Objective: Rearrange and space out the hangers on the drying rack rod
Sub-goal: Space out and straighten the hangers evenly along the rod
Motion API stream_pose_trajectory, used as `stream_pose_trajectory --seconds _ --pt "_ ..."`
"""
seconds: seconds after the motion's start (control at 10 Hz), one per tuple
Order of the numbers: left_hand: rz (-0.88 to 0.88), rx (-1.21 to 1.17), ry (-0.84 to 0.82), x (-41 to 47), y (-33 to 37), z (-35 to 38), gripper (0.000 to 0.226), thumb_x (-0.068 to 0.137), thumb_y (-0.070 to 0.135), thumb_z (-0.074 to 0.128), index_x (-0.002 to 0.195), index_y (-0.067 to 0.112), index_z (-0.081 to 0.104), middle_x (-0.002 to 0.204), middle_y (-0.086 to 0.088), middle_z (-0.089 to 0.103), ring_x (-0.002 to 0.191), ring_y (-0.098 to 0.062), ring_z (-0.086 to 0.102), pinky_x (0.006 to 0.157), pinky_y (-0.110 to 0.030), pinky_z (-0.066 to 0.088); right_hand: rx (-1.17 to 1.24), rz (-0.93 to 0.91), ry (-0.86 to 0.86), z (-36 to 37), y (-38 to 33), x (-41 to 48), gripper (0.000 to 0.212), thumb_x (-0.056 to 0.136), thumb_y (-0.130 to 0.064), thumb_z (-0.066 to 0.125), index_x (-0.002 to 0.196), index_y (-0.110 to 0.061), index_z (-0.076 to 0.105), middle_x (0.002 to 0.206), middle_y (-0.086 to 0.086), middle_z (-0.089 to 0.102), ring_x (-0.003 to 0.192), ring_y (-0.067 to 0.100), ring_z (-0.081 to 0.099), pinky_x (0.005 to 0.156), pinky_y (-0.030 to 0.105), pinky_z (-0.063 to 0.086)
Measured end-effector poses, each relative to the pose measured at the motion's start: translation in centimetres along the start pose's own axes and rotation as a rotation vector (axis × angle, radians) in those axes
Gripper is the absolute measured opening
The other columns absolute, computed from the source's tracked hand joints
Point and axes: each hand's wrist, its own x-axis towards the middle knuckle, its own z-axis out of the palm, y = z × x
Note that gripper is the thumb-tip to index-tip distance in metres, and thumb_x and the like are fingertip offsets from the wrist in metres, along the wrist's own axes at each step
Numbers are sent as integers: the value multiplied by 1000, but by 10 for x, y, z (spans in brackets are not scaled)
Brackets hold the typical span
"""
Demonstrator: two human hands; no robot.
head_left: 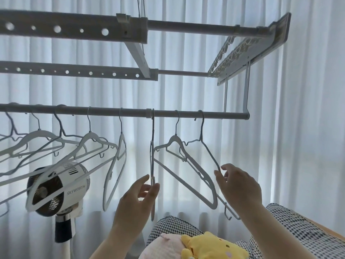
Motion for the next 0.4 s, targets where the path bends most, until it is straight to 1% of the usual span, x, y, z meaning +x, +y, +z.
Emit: stream_pose_trajectory --seconds 0.1,0.2,0.3,0.4 --pt "19 30 47 -3 -2 -10 40 89 27 52 126 14 51 87 16 57 80 7 50 66 -4 33 23 -26 81 -6 1 -1 39 96 -37 36 127 -18 50 123 -4 60 121 18 46 89 28 41" --pt "16 72 86 -10 -1 -23 37 87 27 55 123 16 54 96 12 58 88 -6 56 67 -14 37 41 -26 114 -15 0 -4 38 96 -33 38 125 -15 53 129 0 57 124 22 42 92 30 39" --pt "-3 99 97 -16 3 -38 29 87 22 57 116 18 58 103 5 57 93 -16 56 77 -21 38 66 -25 83 -21 -5 -13 34 95 -27 41 122 -12 56 128 3 58 124 24 41 93 32 38" --pt "56 108 75 -23 12 -58 15 87 25 55 102 25 60 89 17 56 83 -2 56 71 -16 39 97 -45 103 -27 -12 -23 30 94 -20 44 117 -10 60 125 5 61 122 25 42 92 32 38"
